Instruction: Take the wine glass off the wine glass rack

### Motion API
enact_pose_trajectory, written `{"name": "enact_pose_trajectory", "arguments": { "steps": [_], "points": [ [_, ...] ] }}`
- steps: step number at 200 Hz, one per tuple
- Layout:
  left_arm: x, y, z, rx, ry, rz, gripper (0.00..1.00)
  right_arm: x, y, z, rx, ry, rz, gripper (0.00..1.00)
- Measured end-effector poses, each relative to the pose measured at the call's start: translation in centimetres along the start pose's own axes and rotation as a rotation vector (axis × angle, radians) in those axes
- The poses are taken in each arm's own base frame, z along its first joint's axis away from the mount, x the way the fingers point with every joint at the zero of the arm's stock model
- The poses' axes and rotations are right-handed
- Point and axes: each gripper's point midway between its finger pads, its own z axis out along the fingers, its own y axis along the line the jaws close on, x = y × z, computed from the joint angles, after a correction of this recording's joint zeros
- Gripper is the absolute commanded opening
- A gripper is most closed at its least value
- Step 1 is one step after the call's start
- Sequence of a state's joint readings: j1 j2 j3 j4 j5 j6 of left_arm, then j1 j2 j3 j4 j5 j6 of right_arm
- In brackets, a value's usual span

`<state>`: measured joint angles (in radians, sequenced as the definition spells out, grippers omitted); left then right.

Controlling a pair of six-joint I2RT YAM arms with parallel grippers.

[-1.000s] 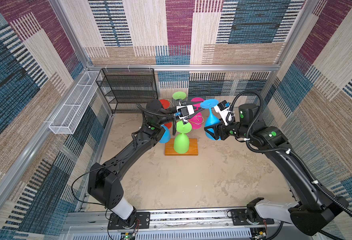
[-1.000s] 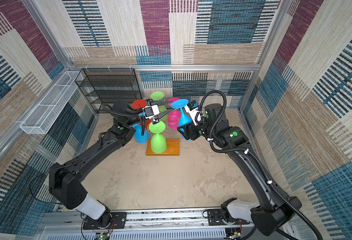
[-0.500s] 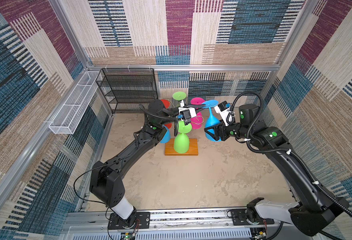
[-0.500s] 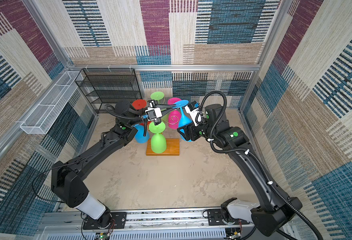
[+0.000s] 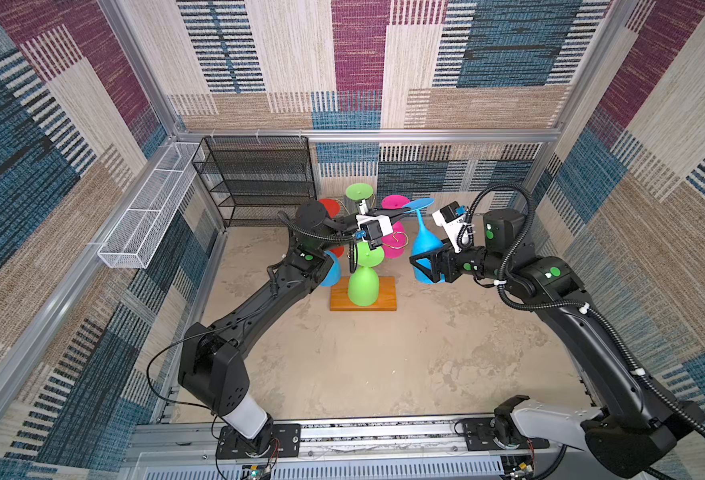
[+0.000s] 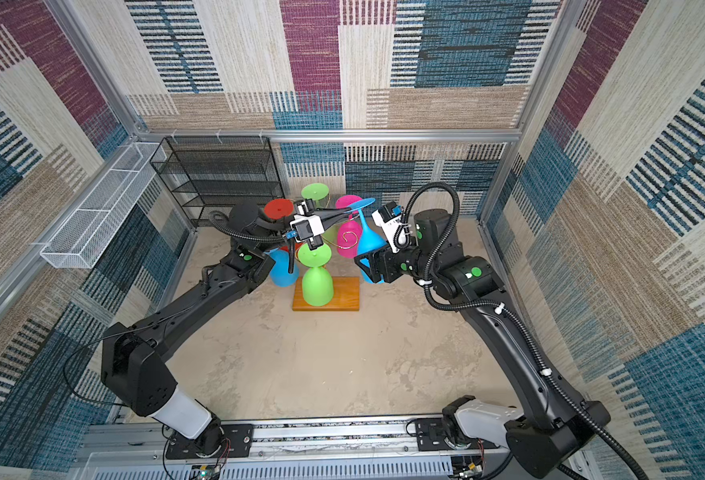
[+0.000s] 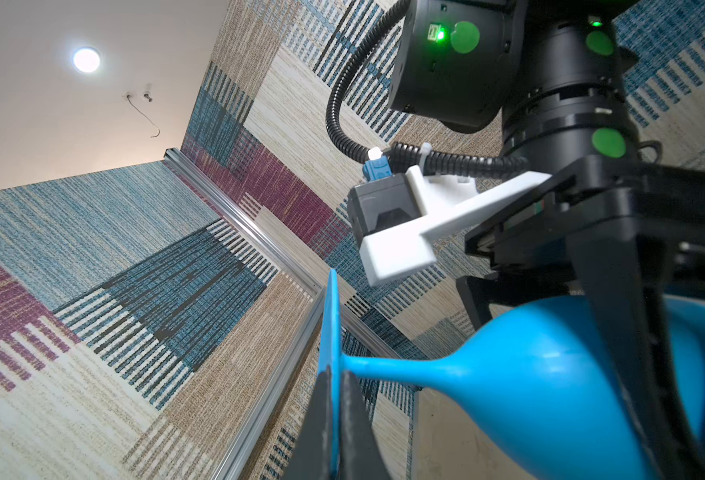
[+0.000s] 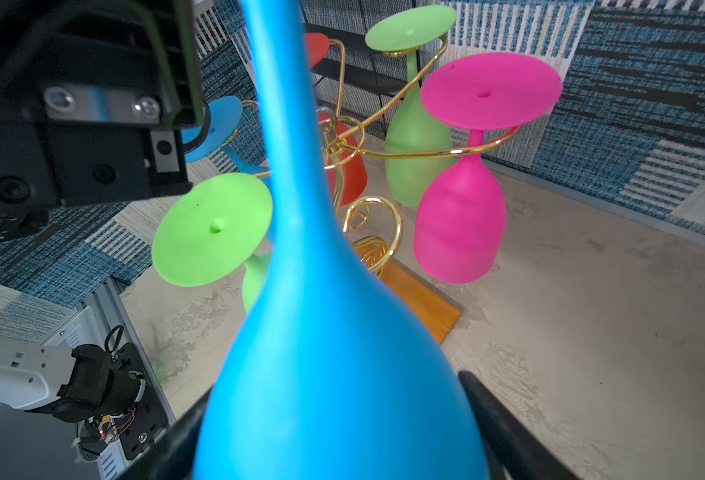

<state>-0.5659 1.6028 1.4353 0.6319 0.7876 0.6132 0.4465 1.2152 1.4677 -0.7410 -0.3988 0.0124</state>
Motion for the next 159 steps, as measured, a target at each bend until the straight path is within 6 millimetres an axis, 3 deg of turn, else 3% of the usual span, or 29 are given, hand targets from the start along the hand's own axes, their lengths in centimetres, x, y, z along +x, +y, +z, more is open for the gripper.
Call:
{"name": "enact_pose_trajectory", "arguments": {
  "steps": [51, 101, 130, 159],
  "points": [
    [-0.2, 0.5, -1.1, -0.065, 0.050, -0.076, 0.00, -2.2, 1.0, -1.2, -0.031, -0.094, 0.024, 1.00],
    [-0.7, 2.1, -2.9, -0.192, 0.136, -0.279, 0.00, -6.3, 2.0, -5.6, -0.020, -0.298, 0.027, 0.98],
    [-0.5, 3.2, -4.1, -0.287, 0.201, -0.442, 0.00, -8.0, 0.1, -8.5, 0.055, -0.409, 0.068, 0.90],
    [1.1, 3.4, -5.5, -0.372, 0.288, -0.642, 0.00, -7.2, -2.4, -9.8, 0.101, -0.454, 0.140, 0.78]
  ]
}}
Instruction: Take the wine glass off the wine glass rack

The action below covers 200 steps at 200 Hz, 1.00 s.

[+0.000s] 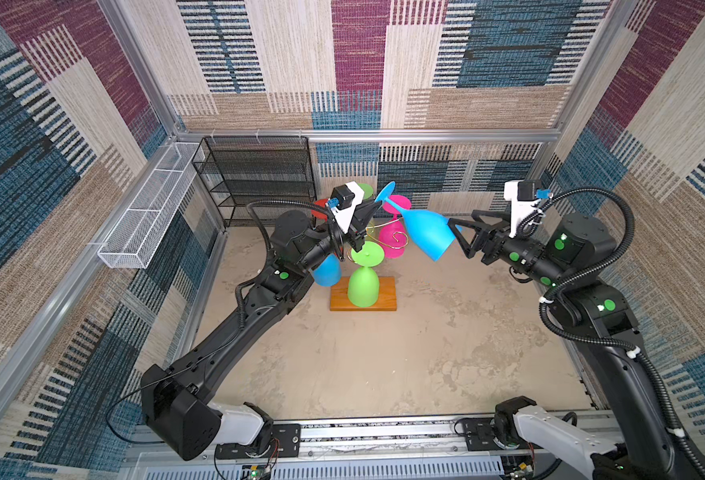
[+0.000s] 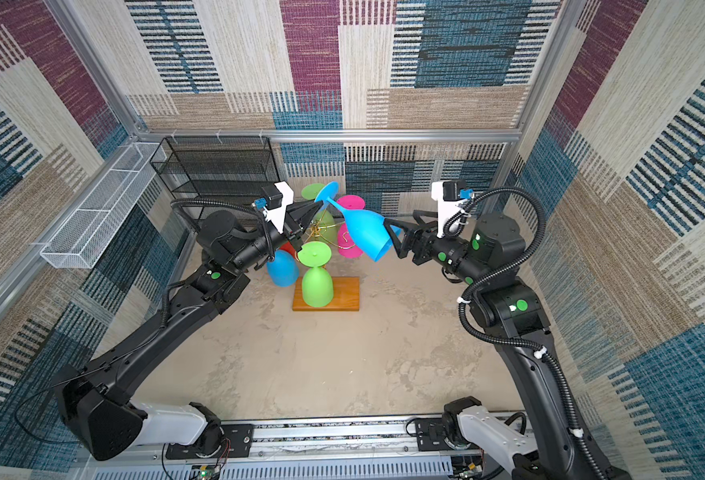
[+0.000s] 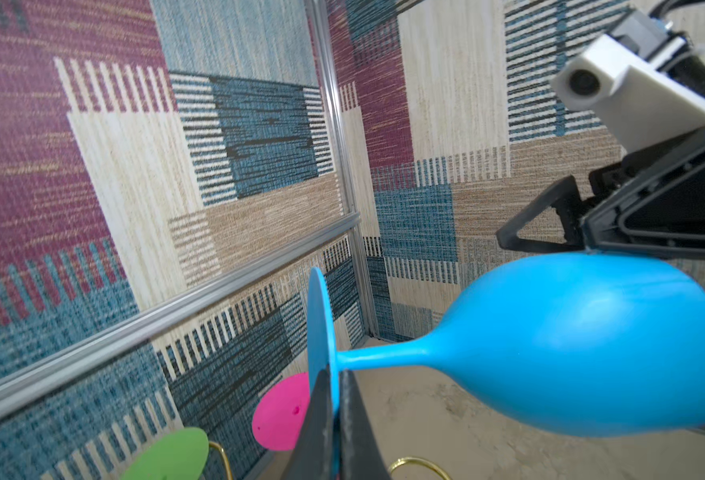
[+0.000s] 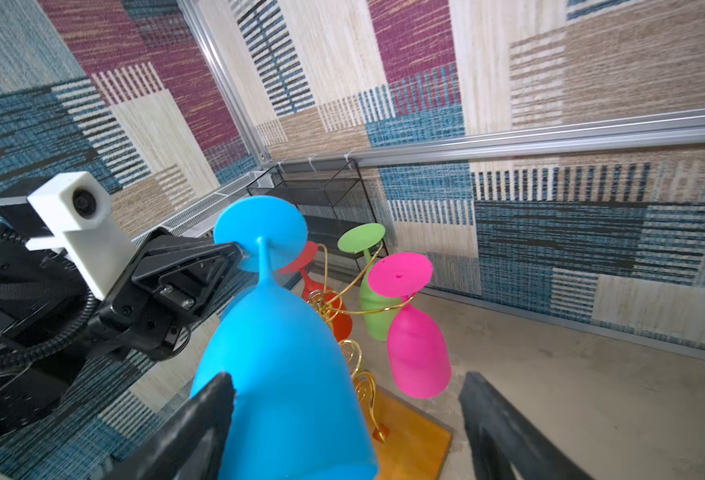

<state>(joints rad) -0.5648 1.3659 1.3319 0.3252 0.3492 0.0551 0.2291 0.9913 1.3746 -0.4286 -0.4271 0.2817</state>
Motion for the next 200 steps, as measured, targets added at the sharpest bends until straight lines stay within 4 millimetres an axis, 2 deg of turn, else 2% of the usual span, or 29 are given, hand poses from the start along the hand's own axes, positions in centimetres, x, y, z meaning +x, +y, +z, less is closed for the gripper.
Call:
{"name": "enact_pose_trajectory", "arguments": {
  "steps": [43, 99, 143, 182, 200],
  "points": [
    [1.0, 1.1, -0.9, -0.072, 0.059, -0.159, 0.00, 2.0, -0.3, -0.1, -0.047, 0.026, 0.061, 0.63],
    [2.4, 1.9, -1.2, -0.108, 0.104, -0.256, 0.00, 3.2, 0.5, 0.1, -0.125, 0.041, 0.082, 0.59],
    [2.9, 1.6, -1.1, -0.087, 0.116, -0.289, 0.00, 4.0, 0.0, 1.3, -0.148, 0.048, 0.118, 0.51],
    [3.3, 1.5, -0.9, -0.071, 0.132, -0.313, 0.00, 4.0, -0.4, 2.8, -0.177, 0.048, 0.135, 0.40],
    [3.5, 1.5, -0.7, -0.067, 0.135, -0.322, 0.00, 4.0, -0.6, 3.3, -0.181, 0.046, 0.145, 0.32]
  ]
}}
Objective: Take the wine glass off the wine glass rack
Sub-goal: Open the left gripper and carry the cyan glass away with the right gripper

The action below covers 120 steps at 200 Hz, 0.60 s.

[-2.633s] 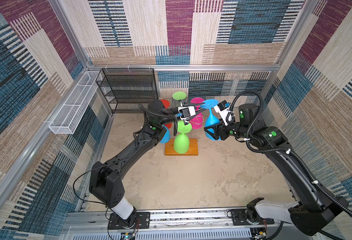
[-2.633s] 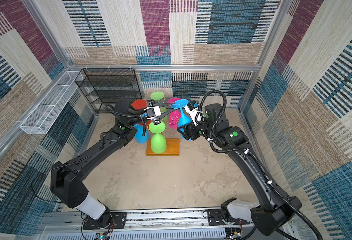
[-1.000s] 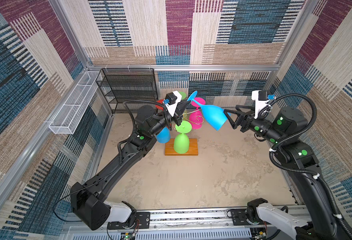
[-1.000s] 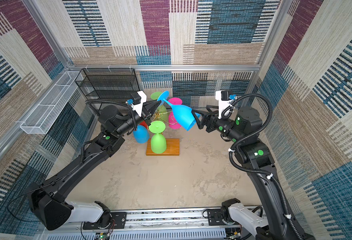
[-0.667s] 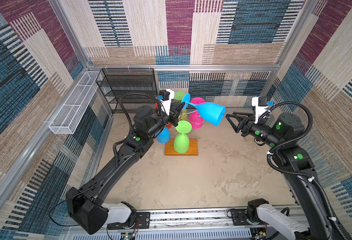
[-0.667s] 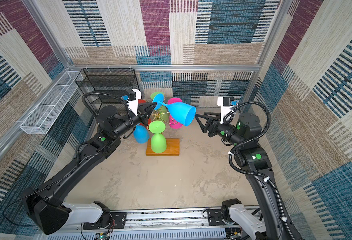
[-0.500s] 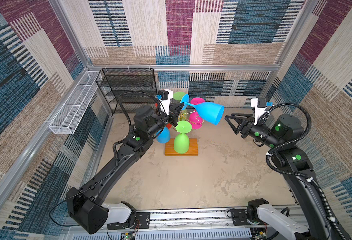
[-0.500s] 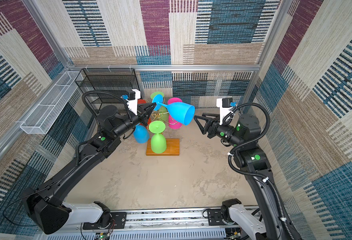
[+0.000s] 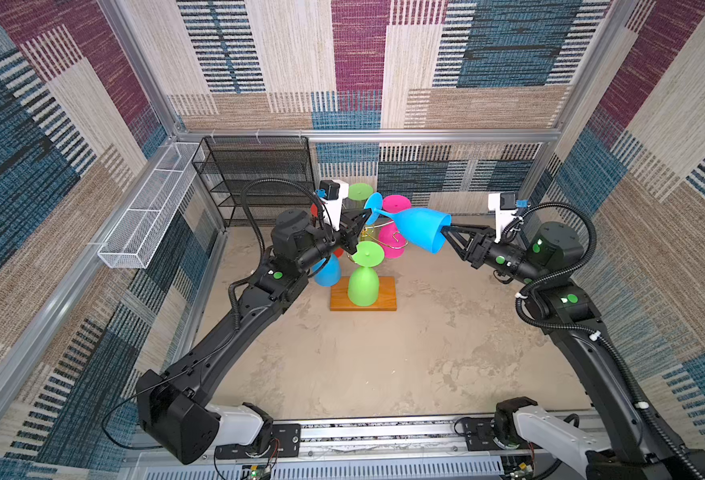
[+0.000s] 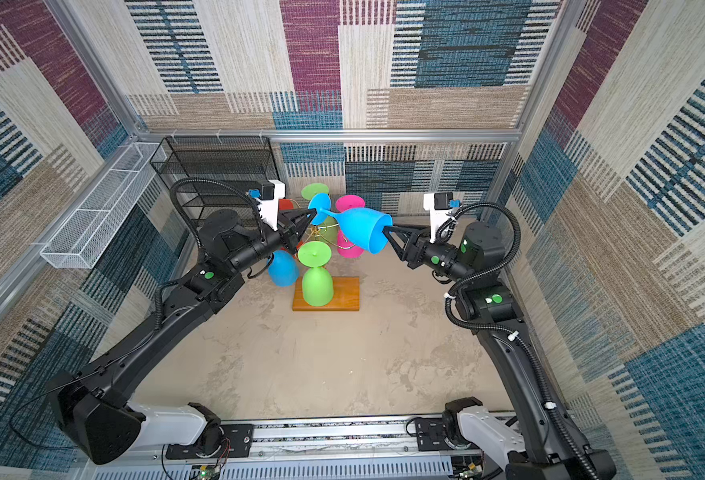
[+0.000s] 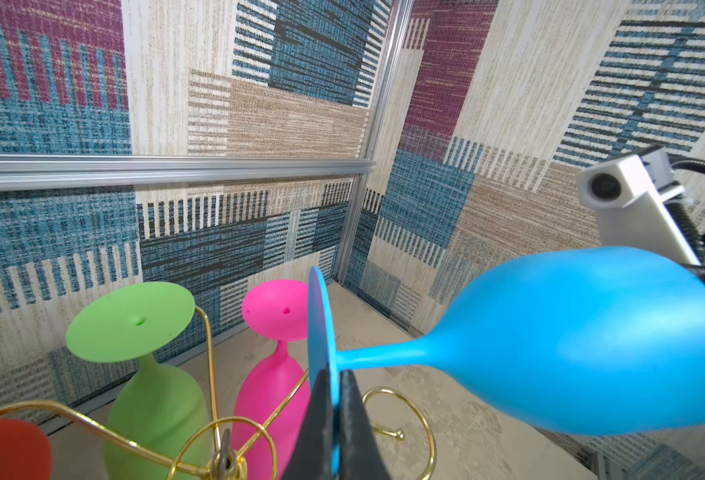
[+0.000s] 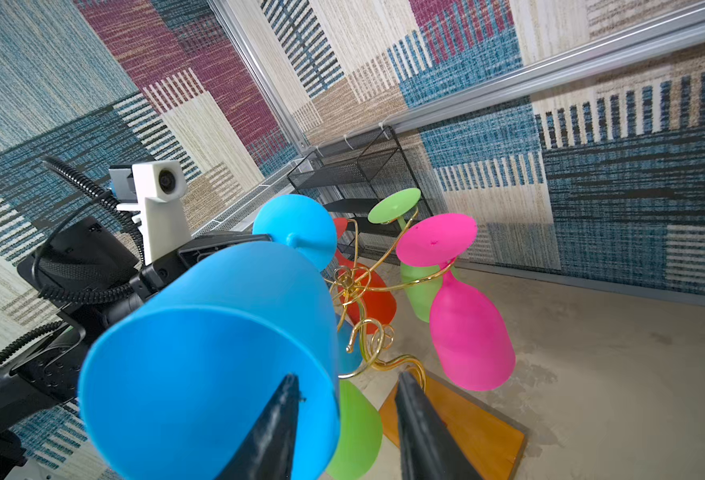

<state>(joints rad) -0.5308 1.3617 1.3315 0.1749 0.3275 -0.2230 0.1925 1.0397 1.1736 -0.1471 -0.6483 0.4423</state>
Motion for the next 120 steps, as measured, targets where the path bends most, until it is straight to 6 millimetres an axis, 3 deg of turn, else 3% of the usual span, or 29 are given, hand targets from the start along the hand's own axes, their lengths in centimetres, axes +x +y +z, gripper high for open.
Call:
{"name": "enact_pose_trajectory", "arguments": {
  "steps": [29, 45, 97, 120],
  "points": [
    [0.36, -0.15, 0.24, 0.017, 0.011, -0.015, 0.00, -0.31, 0.00, 0.56, -0.023, -0.008, 0.001, 0.09],
    [0.61, -0.08, 0.40, 0.018, 0.017, -0.024, 0.00, -0.34, 0.06, 0.65, -0.030, -0.008, 0.003, 0.03],
    [0.74, 0.07, 0.58, 0.017, 0.020, -0.040, 0.00, -0.27, -0.11, 0.82, -0.028, -0.005, 0.006, 0.00],
    [0.60, 0.21, 0.49, 0.011, 0.016, -0.038, 0.20, -0.63, -0.16, 0.75, -0.012, -0.010, 0.004, 0.00]
  ]
}}
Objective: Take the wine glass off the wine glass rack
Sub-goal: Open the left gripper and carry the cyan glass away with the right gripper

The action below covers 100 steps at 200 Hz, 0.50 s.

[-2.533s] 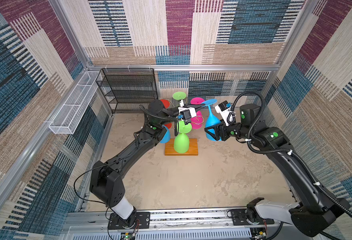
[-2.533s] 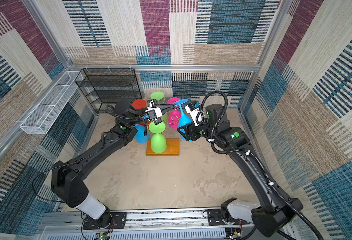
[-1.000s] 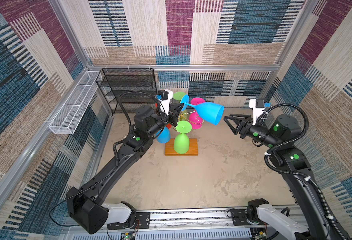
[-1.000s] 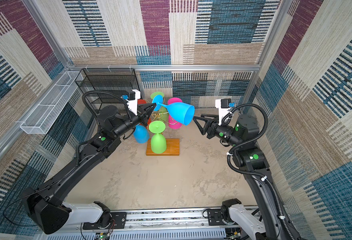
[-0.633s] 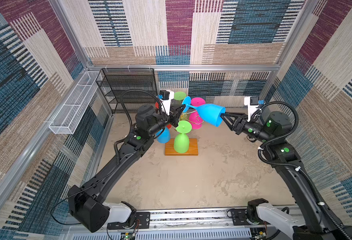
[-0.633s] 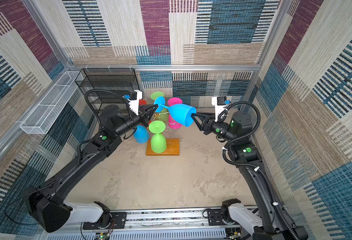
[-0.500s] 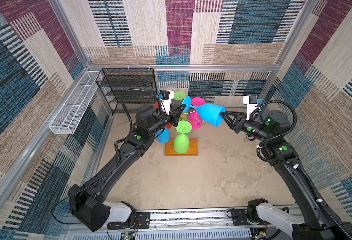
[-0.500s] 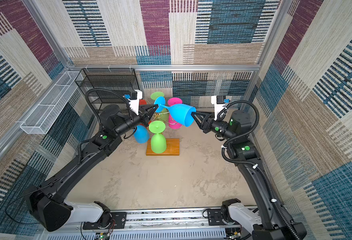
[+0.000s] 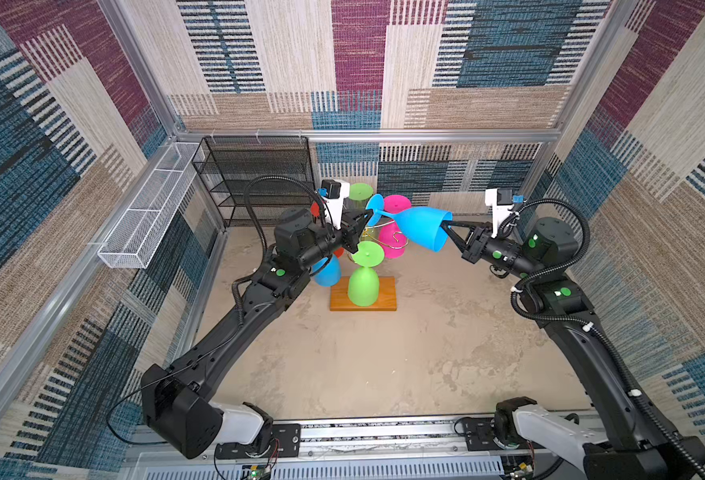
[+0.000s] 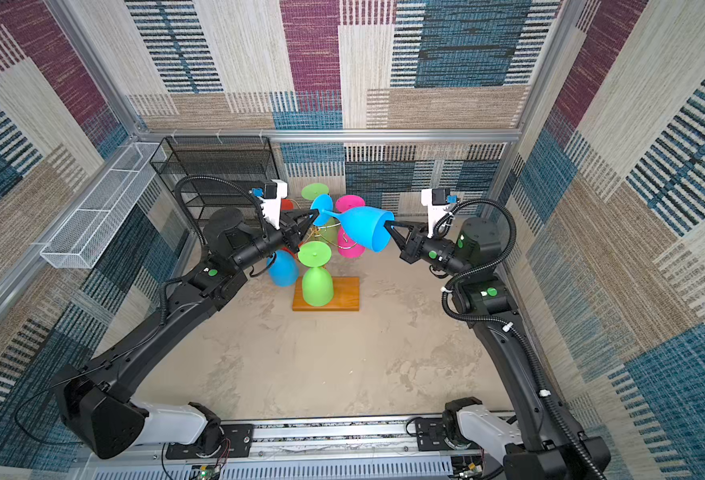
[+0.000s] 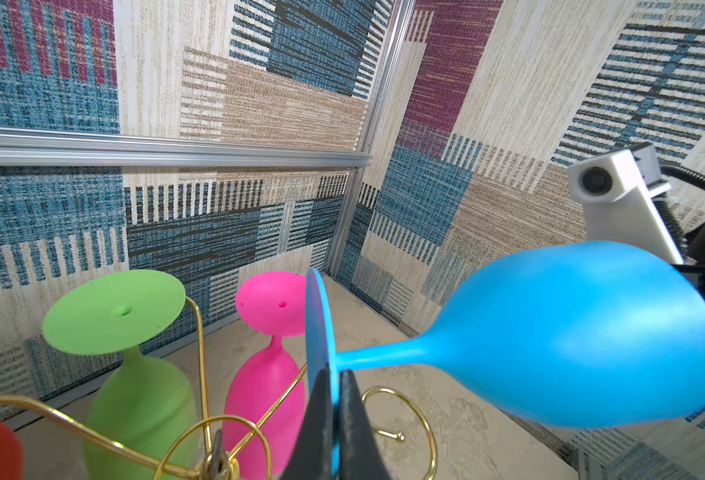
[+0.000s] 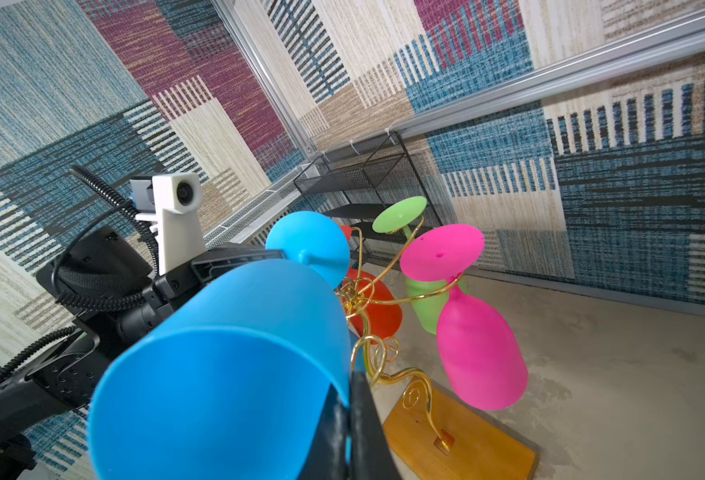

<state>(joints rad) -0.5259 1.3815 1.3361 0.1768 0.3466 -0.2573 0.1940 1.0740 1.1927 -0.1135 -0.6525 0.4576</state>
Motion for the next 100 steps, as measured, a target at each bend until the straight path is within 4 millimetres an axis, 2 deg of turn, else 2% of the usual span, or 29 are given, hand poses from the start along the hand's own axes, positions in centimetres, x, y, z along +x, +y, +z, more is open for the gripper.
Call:
{"name": "enact_pose_trajectory", "arguments": {
  "steps": [14, 39, 74, 100],
  "points": [
    [-0.3, -0.1, -0.3, 0.000, -0.007, 0.003, 0.31, -0.6, 0.1, -0.2, 0.019, -0.013, -0.004, 0.00],
    [-1.1, 0.2, -1.1, -0.020, -0.028, 0.018, 0.45, -2.3, 0.1, -0.6, 0.070, -0.053, -0.029, 0.00],
    [-2.4, 1.5, -2.8, -0.086, -0.070, 0.044, 0.51, -4.6, -0.3, -1.8, 0.180, -0.094, -0.085, 0.00],
    [-4.1, 2.8, -5.2, -0.159, -0.106, 0.089, 0.54, -6.1, -0.9, -3.2, 0.302, -0.105, -0.125, 0.00]
  ]
}}
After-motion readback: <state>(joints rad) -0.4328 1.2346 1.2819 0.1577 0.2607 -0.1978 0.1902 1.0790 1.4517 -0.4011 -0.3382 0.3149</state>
